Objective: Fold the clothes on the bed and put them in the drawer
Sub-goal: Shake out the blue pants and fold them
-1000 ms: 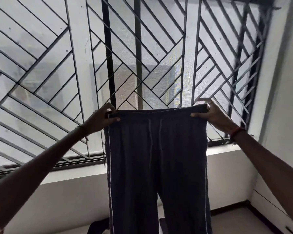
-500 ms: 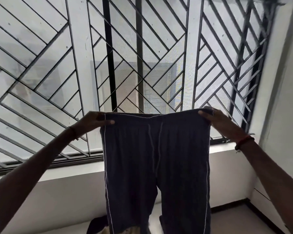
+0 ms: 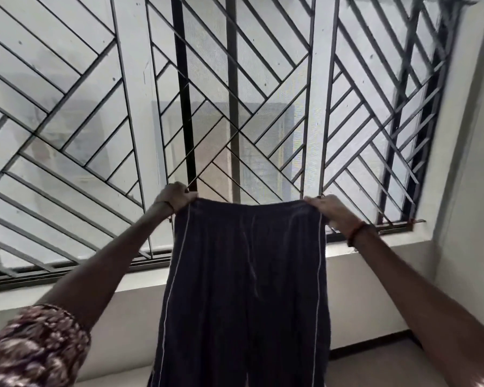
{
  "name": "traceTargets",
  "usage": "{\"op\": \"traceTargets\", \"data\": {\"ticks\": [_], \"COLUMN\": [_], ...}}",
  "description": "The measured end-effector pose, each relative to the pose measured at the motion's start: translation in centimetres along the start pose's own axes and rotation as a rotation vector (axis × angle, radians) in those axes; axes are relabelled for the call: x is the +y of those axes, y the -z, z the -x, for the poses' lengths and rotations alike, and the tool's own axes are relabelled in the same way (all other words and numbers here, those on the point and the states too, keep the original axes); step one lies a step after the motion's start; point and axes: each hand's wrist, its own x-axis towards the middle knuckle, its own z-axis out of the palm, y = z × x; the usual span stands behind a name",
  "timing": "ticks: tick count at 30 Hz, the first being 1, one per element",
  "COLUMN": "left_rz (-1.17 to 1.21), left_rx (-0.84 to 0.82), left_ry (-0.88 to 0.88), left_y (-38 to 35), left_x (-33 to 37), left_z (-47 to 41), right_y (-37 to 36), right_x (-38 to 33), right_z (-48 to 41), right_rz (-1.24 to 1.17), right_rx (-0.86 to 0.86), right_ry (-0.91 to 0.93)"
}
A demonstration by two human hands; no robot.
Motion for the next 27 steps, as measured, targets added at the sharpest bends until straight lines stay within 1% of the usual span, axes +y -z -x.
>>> {"op": "traceTargets", "data": {"ticks": [3,6,9,12,15,19,22,25,27], "left_rz": [0.135,0.352,0.678,0.876,1.004,1.042,1.155,1.203,1.212], "left_rx": [-0.012,-0.065,-0.146,-0.251,-0.326,-0.356,-0.398,-0.470,-0.484], "left_ry": [0.111,0.155,0.153,0.091,0.078,0.056,0.112,0.136,0.130], "left_y": [-2.6,-4.7,-5.9,-6.7,-7.4,-8.1,-8.0,-8.0,-8.4], "left_x": [0.9,1.0,2.2,4.4,6.2,7.1,7.7,7.9,7.6], "left_z": [0.9,1.3,2.2,3.3,4.3,4.9,5.4,5.9,6.1], "right_y": [-2.7,-5.3,-7.8,-9.7,-11.2,-12.5,-12.5,-12.3,-12.0], "right_x": [2.0,3.2,1.7,0.8,0.5,0.6,0.4,0.4,0.9], "right_z": [-0.9,-1.3,0.8,1.7,1.9,2.0,2.2,2.6,2.6], "right_rz": [0.044,0.081,0.149,0.205,0.174,0.156,0.095,-0.017,0.033], "right_rx": [0.143,0.199,0.217,0.226,0.194,0.154,0.133,0.027,-0.070], "right_ry": [-0.015,-0.030,0.037,0.066,0.064,0.089,0.057,0.040,0.115]}}
